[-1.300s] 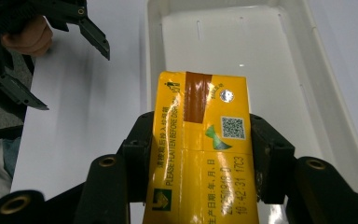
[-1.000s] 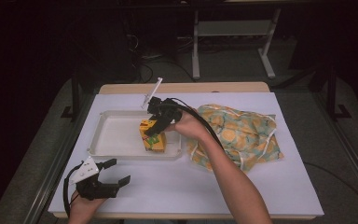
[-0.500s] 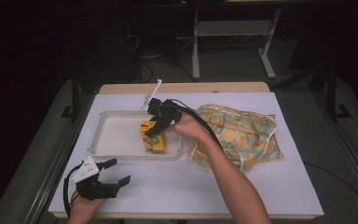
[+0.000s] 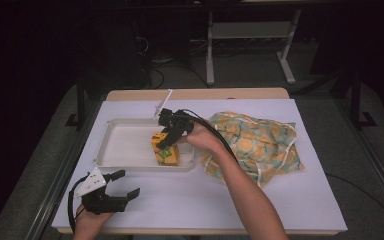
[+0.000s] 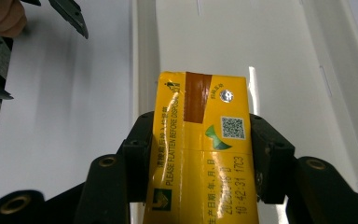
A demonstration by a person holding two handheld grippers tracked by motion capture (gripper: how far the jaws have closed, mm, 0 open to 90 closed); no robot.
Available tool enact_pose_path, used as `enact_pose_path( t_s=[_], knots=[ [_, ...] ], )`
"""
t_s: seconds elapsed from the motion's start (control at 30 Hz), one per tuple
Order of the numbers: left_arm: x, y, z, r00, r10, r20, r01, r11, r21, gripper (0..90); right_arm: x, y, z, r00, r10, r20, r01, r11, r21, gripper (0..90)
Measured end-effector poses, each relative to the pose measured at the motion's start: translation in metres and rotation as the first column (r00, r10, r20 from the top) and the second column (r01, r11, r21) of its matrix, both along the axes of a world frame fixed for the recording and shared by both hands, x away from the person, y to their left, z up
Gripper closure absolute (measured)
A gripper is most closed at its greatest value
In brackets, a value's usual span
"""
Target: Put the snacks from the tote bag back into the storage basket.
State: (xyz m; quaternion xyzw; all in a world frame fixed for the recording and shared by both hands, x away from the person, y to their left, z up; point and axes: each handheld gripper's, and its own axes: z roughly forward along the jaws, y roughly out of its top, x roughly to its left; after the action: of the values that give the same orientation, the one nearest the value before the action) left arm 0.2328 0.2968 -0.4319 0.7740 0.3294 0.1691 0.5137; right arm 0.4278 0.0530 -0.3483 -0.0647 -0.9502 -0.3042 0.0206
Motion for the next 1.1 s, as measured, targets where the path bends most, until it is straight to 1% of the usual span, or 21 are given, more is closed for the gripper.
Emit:
enact_pose_path(
  t_s=[0.03,0.07,0.17,0.23,0.27,0.3,0.37,0.43,0.5,0.57,0.63,0.7,0.83,1.0,1.1],
  knots=[
    [0.0002,0.0005,0.0001,1.0000,-0.001,0.002,0.001,1.0000,0.005,14.8,0.0001,0.0010,-0.0016,1.0000,0.001,0.003,-0.001,1.0000,-0.006,49.2],
    [0.0000,0.0001,0.0000,1.0000,0.002,0.001,-0.002,1.0000,-0.003,14.8,0.0001,0.0010,-0.0016,1.0000,0.001,0.003,-0.001,1.0000,-0.006,49.2],
    [-0.0002,0.0003,0.0001,1.0000,0.003,0.000,-0.003,1.0000,-0.005,14.8,0.0015,0.0017,-0.0043,1.0000,-0.001,0.007,0.001,1.0000,-0.006,49.2],
    [-0.0001,0.0003,0.0002,1.0000,0.002,0.003,-0.002,1.0000,-0.003,14.8,0.0020,0.0018,-0.0064,1.0000,-0.001,0.007,0.001,1.0000,-0.003,49.1],
    [-0.0002,0.0004,0.0002,1.0000,0.004,0.001,-0.004,1.0000,-0.004,14.8,0.0018,0.0022,-0.0071,1.0000,-0.003,-0.001,0.003,1.0000,-0.007,49.1],
    [-0.0001,0.0005,0.0001,1.0000,0.004,0.001,-0.004,1.0000,-0.004,14.8,0.0020,0.0021,-0.0080,1.0000,0.005,0.008,-0.005,1.0000,0.006,49.1],
    [0.0000,0.0008,0.0002,1.0000,0.003,-0.001,-0.003,1.0000,-0.002,14.8,0.0021,0.0026,-0.0087,0.9999,0.007,0.011,-0.007,0.9999,0.009,49.1],
    [0.0000,0.0007,0.0002,1.0000,0.003,-0.001,-0.003,1.0000,-0.003,14.8,0.0016,0.0030,-0.0091,0.9998,0.012,0.014,-0.012,0.9999,0.012,49.0],
    [-0.0001,0.0004,0.0002,1.0000,0.002,-0.002,-0.002,1.0000,0.000,14.8,0.0009,0.0031,-0.0088,0.9997,0.015,0.022,-0.015,0.9999,0.003,48.9],
    [0.0000,0.0001,0.0002,1.0000,0.003,0.000,-0.003,1.0000,0.000,14.8,0.0001,0.0026,-0.0088,0.9997,0.016,0.021,-0.016,0.9999,-0.002,48.8],
    [-0.0001,0.0004,0.0005,1.0000,0.004,0.005,-0.004,1.0000,0.000,14.8,-0.0006,0.0019,-0.0092,0.9997,0.017,0.019,-0.017,0.9998,0.003,48.7],
    [-0.0004,0.0006,0.0005,1.0000,0.007,0.002,-0.007,1.0000,-0.005,14.8,-0.0002,0.0013,-0.0102,0.9993,0.026,0.027,-0.026,0.9997,0.004,48.7],
    [-0.0003,0.0004,0.0003,1.0000,0.007,0.001,-0.007,1.0000,-0.003,14.8,-0.0010,0.0002,-0.0112,0.9993,0.028,0.025,-0.028,0.9996,0.002,48.5],
    [-0.0003,0.0003,0.0003,1.0000,0.009,-0.001,-0.009,1.0000,-0.002,14.8,-0.0028,0.0001,-0.0113,0.9984,0.040,0.040,-0.040,0.9992,-0.001,48.3],
    [-0.0003,0.0007,0.0004,1.0000,0.009,-0.001,-0.009,0.9999,-0.006,14.8,-0.0039,0.0004,-0.0110,0.9984,0.038,0.040,-0.038,0.9993,-0.003,48.2]
  ],
)
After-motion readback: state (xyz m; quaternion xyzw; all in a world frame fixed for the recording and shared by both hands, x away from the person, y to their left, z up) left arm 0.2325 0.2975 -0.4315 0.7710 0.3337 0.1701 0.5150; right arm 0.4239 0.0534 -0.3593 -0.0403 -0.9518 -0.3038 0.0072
